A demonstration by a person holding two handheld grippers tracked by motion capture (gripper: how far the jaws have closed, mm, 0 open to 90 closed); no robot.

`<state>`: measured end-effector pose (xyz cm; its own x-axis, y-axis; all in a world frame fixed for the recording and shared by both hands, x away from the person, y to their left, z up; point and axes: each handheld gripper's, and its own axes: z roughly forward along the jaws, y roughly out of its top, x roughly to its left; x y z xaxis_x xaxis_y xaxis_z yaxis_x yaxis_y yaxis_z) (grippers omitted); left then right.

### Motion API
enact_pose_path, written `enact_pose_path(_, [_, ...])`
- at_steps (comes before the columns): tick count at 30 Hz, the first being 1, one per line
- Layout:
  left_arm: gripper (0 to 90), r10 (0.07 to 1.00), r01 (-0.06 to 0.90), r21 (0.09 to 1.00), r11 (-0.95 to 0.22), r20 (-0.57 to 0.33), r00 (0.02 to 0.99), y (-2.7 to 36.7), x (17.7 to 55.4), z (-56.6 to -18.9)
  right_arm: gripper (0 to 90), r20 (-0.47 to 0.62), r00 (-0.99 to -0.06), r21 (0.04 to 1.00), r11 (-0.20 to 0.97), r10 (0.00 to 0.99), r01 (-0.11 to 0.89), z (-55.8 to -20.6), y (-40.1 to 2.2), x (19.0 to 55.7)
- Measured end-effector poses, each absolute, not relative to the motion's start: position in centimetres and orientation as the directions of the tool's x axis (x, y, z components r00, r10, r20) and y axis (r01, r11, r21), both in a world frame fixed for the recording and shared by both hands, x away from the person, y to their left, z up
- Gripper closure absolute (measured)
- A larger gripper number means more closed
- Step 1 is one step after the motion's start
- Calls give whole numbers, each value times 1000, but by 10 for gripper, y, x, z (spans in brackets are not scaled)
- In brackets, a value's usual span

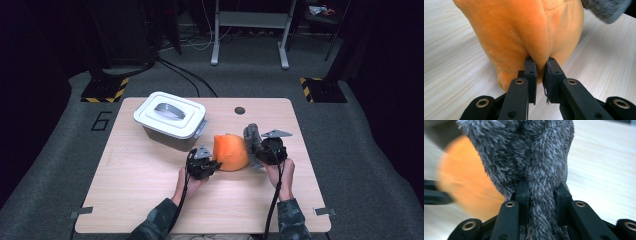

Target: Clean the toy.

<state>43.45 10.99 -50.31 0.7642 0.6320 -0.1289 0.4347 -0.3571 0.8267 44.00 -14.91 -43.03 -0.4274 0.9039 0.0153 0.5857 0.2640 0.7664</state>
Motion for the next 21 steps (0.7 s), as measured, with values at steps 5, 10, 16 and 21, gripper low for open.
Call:
enact_pose_path(5, [791, 632, 440, 825, -355, -135, 763, 110, 434, -503, 707, 33, -477, 721, 310, 878, 620, -440, -131, 449])
enact_pose_path(10, [670, 631, 409, 843, -350, -111, 768, 111, 432, -501, 707, 37, -461, 721, 296, 886, 627, -442, -135, 452])
enact_pose_path(16, [540, 647, 365, 841, -398, -25, 762, 107, 426, -503, 707, 48, -455, 719, 285, 889, 633, -442, -136, 455])
enact_pose_path(21, [526, 688, 348, 836, -425, 49, 724, 102, 422, -506, 706, 47, -456, 721, 286, 888, 631, -443, -137, 457])
